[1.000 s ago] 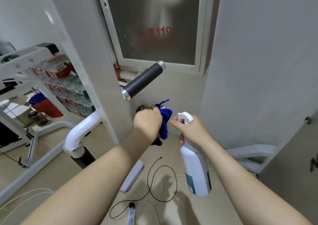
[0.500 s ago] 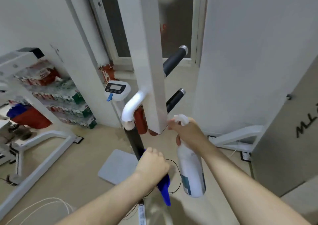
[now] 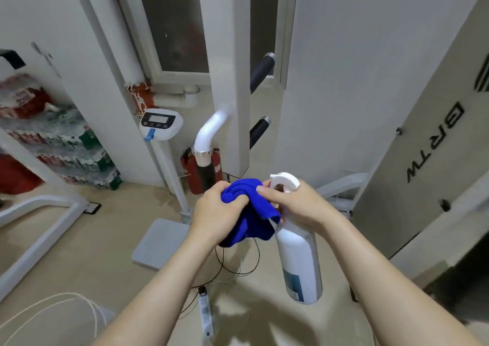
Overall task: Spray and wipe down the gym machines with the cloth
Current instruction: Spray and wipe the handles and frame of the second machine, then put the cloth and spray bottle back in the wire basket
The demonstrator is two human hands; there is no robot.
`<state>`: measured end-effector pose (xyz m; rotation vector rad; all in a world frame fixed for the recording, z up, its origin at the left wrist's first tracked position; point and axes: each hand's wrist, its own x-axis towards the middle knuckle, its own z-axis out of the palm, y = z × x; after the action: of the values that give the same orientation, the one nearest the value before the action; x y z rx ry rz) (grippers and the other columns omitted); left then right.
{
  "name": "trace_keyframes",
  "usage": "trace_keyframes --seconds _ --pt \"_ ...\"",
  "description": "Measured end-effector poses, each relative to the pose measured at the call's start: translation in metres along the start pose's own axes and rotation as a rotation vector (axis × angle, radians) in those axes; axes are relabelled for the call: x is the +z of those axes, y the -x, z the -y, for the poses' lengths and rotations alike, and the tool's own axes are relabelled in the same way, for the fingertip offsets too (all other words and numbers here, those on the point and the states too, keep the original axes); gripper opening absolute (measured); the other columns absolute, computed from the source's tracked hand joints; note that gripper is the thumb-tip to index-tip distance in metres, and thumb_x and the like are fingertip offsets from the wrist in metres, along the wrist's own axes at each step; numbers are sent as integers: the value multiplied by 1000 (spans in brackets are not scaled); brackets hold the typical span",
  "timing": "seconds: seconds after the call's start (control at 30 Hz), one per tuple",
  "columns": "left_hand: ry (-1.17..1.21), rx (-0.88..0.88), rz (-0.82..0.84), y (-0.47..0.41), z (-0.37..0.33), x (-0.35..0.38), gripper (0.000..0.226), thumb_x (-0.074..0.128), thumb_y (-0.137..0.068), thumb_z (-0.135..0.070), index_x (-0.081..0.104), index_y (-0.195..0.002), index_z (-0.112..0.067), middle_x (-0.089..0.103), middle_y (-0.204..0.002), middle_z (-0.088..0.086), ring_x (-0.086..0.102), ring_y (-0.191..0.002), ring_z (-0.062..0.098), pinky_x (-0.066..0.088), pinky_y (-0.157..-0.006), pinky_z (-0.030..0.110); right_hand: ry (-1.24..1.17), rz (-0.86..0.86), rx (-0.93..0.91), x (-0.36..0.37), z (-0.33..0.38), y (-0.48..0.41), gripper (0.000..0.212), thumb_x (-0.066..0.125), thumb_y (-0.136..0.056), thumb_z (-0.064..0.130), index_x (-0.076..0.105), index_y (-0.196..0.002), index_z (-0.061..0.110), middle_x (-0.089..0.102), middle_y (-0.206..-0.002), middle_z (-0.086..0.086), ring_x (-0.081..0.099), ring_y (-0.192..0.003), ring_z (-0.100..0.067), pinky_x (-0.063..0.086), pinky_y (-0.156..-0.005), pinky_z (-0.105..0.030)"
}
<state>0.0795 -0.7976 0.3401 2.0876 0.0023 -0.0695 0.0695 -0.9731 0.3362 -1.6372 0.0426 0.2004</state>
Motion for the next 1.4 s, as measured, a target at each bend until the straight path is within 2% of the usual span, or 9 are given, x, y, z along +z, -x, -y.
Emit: trace_keyframes --seconds 0.13,0.23,0.4,0.73,0.83,0.97,1.13,1.27,1.4 --pt "592 -220 287 22 2 -7 48 70 -63 -13 62 -110 -12 71 -99 11 67 -87 21 52 -80 34 26 -49 -71 4 -1 20 18 73 -83 9 61 -71 3 67 -84 -13 52 -54 -25 43 -49 -30" --pt "721 -188 376 49 11 -7 46 70 -69 -11 63 -115 -8 71 -102 15 67 -89 25 51 -86 40 -27 -174 -99 5 -8 42 20 65 -90 6 61 -71 12 60 -71 -19 48 -45 -23 44 -56 -31" --pt "480 -207 226 104 28 -2 12 67 -90 -25 70 -95 -15 74 -87 5 68 -76 17 53 -68 25 59 -252 -162 22 -24 79 20 61 -89 3 60 -72 13 55 -57 -8 47 -46 -22 41 -52 -27" --pt "442 -258 -55 189 82 -57 26 70 -64 -11 44 -60 -16 56 -71 9 52 -62 22 41 -60 29 125 76 -71 98 -38 125 21 65 -93 16 61 -79 1 54 -63 -4 46 -46 -20 40 -46 -23" --pt "383 -198 -100 207 98 -90 16 53 -61 -1 50 -67 -16 54 -73 4 44 -60 19 37 -52 22 115 164 -50 142 -36 128 27 65 -94 26 63 -85 0 60 -62 -4 49 -48 -21 43 -47 -24" --pt "301 -192 -27 221 122 -127 41 50 -84 6 72 -100 -25 69 -101 1 60 -81 10 48 -68 18 247 281 -79 199 -34 129 27 59 -97 36 69 -99 11 62 -66 7 52 -50 -17 44 -53 -22" --pt "143 -97 69 231 158 -185 16 61 -88 -20 71 -94 -32 70 -71 -14 61 -59 8 52 -66 24 295 479 -87 287 -37 129 42 54 -98 43 51 -139 34 70 -76 17 59 -63 -17 51 -69 -28" --pt "139 -67 121 235 207 -240 26 53 -91 -11 71 -95 -29 75 -79 0 71 -82 20 57 -80 44 231 596 -21 358 -50 122 63 58 -91 52 31 -148 44 71 -87 4 63 -69 -28 55 -74 -34" --pt "25 -52 107 238 259 -278 33 50 -92 -15 69 -86 -42 73 -77 -11 68 -83 12 55 -79 34 274 618 -6 409 -62 117 51 64 -90 38 51 -139 28 73 -100 3 68 -82 -30 56 -81 -32"
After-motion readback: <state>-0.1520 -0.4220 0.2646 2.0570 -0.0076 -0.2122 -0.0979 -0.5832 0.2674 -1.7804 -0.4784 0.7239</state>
